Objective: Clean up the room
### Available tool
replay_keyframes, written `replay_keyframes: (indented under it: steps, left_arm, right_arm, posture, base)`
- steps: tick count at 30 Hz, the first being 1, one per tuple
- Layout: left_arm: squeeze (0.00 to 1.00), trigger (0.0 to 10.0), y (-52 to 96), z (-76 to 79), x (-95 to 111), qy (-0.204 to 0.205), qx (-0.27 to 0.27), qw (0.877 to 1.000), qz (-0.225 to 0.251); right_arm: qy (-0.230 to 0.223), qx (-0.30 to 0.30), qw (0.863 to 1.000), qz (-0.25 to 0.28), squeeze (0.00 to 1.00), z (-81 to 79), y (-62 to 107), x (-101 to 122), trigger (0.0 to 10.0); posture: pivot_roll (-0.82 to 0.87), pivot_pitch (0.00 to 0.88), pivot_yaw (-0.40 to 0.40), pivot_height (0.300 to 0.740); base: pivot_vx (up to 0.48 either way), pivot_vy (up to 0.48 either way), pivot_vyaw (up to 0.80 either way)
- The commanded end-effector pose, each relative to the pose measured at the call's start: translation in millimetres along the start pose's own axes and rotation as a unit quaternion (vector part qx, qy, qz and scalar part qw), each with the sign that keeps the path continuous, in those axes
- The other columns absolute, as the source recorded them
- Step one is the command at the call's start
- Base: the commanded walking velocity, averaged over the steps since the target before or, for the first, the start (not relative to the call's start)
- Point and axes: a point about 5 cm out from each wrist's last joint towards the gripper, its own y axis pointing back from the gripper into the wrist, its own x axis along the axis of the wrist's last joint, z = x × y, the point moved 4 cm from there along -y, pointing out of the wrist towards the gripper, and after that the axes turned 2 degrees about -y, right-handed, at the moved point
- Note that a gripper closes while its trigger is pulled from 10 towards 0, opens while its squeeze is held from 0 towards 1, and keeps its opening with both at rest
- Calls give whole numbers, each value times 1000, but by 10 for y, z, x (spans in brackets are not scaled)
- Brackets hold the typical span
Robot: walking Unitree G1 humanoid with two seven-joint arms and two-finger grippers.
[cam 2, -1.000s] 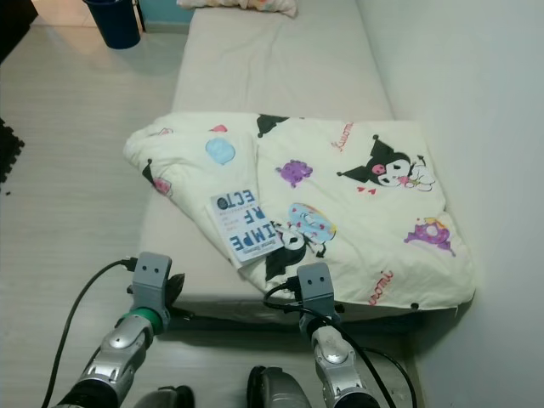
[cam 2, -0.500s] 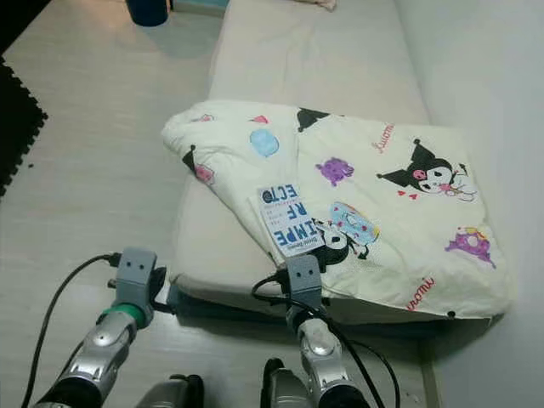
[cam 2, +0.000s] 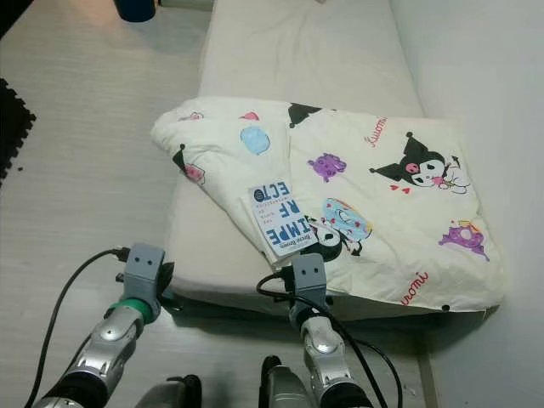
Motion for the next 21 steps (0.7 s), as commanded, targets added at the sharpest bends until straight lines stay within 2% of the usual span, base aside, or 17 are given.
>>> replay_keyframes:
  steps: [1,11,21]
  left_arm:
    - [0,10000,54,29,-120,6,-1,1000,-18]
    - [0,10000,38,69,-63,0,-12,1000,-4]
    - [0,10000,47,87,-61,2,-19,1000,-1]
  right_arm:
    - [-4,-1,1000,-16,0,-7,41,-91,10000]
    - [-3,0,1000,-17,0,-7,50,-104,10000]
    - [-3,0,1000,-21,0,-10,72,-140,10000]
  posture:
    - [-8,153,7,740]
    - [-11,144,8,740]
    - [-12,136,13,740]
  base:
    - [0,0,0]
    - [0,0,0]
    - [308,0,0]
